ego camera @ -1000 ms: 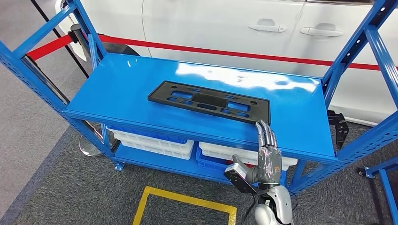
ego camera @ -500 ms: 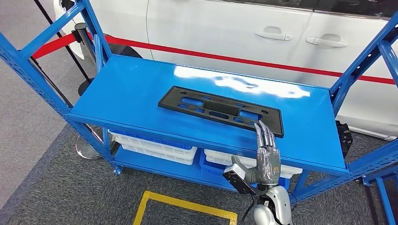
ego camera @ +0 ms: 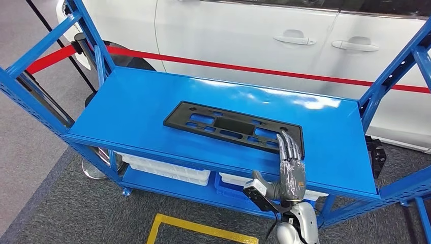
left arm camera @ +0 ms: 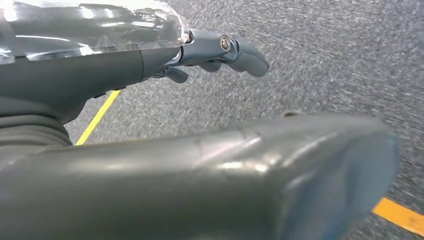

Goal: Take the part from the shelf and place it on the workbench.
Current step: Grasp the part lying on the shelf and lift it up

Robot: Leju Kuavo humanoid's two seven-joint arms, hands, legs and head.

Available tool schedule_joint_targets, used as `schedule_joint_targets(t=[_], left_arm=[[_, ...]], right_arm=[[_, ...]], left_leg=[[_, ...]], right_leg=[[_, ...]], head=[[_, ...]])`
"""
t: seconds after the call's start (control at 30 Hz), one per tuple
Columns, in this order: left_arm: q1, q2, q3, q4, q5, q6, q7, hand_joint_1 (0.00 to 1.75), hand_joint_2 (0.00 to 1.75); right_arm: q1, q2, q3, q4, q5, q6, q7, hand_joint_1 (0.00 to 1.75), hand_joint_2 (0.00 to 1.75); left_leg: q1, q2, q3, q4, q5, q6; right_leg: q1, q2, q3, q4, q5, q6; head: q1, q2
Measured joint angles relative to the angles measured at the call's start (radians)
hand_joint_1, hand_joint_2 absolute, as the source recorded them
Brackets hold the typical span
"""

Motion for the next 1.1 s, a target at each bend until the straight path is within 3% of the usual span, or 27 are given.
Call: schedule_joint_targets(t=[0.03,0.07,0.1,0.17,0.23,0.3,0.43,0.6,0.73,0.9,1.1], left_arm=[[0.001,0.0,0.0,0.0,0.0,-0.002,0.0,0.0,0.0],[0.003,0.0,0.0,0.0,0.0,-0.003,0.0,0.0,0.0],[0.004,0.0,0.0,0.0,0.0,-0.004,0.0,0.0,0.0],[0.006,0.0,0.0,0.0,0.0,-0.005,0.001,0.0,0.0],[0.006,0.0,0.0,0.001,0.0,-0.007,0.001,0.0,0.0],[0.005,-0.001,0.0,0.001,0.0,-0.008,0.0,0.0,0.0],[0.005,-0.005,0.0,0.001,0.005,-0.005,-0.013,0.0,0.0],[0.003,-0.008,0.0,0.001,0.002,-0.004,-0.03,0.0,0.0],[0.002,-0.008,0.0,0.001,-0.002,-0.004,-0.039,0.0,0.0],[0.001,-0.008,-0.006,0.001,-0.004,-0.005,-0.041,0.0,0.0],[0.001,-0.008,-0.015,0.001,-0.016,-0.008,-0.048,0.0,0.0]], right_arm=[[-0.002,-0.001,0.0,0.0,0.011,0.004,0.002,0.0,0.0],[-0.004,-0.002,0.0,0.0,0.019,0.008,0.004,0.0,0.0],[-0.006,-0.003,0.0,0.0,0.024,0.01,0.006,0.0,0.0],[-0.011,-0.005,0.0,0.0,0.031,0.012,0.009,0.0,0.0],[-0.019,-0.007,0.0,0.001,0.039,0.016,0.012,0.0,0.0],[-0.03,-0.011,0.0,0.005,0.047,0.026,0.014,0.0,0.0],[-0.059,-0.023,0.0,0.026,0.051,0.043,0.014,0.0,0.0],[-0.094,-0.032,0.001,0.069,0.053,0.057,0.009,0.0,0.0],[-0.138,-0.044,0.002,0.121,0.05,0.077,0.0,0.0,1.75],[-0.219,-0.057,0.002,0.229,0.044,0.089,-0.009,0.0,1.75],[-0.283,-0.078,-0.006,0.363,0.042,0.082,-0.008,0.0,1.75]], left_leg=[[0.003,0.0,-0.043,0.063,-0.015,-0.004],[0.006,0.0,-0.075,0.1,-0.011,-0.006],[0.008,0.0,-0.087,0.095,0.016,-0.008],[0.012,0.001,-0.059,-0.018,0.113,-0.01],[0.009,0.001,-0.019,-0.132,0.172,-0.006],[0.006,-0.001,-0.008,-0.166,0.174,0.004],[0.005,-0.005,-0.008,-0.173,0.172,0.014],[0.002,-0.005,-0.005,-0.173,0.166,0.026],[-0.001,-0.005,-0.004,-0.172,0.166,0.031],[-0.002,-0.004,-0.004,-0.172,0.167,0.034],[-0.001,-0.004,-0.002,-0.172,0.168,0.034]], right_leg=[[0.0,0.0,0.006,0.0,-0.006,0.0],[-0.001,0.0,0.012,0.0,-0.012,0.002],[-0.002,0.001,0.021,0.001,-0.018,0.004],[-0.006,0.002,0.042,0.001,-0.034,0.012],[-0.005,0.004,0.054,0.003,-0.048,0.024],[-0.001,0.005,0.055,0.004,-0.054,0.033],[-0.002,0.003,0.059,-0.004,-0.052,0.024],[-0.004,0.002,0.07,-0.021,-0.052,0.025],[-0.006,0.002,0.071,-0.024,-0.05,0.035],[-0.007,0.002,0.07,-0.024,-0.047,0.05],[-0.005,0.0,0.071,-0.023,-0.047,0.053]], head=[[0.0,0.0],[0.0,0.0],[0.0,0.0],[0.0,0.0],[0.0,0.0],[0.0,0.0],[0.0,0.0],[0.001,0.0],[0.001,0.0],[0.001,0.0],[0.001,0.0]])
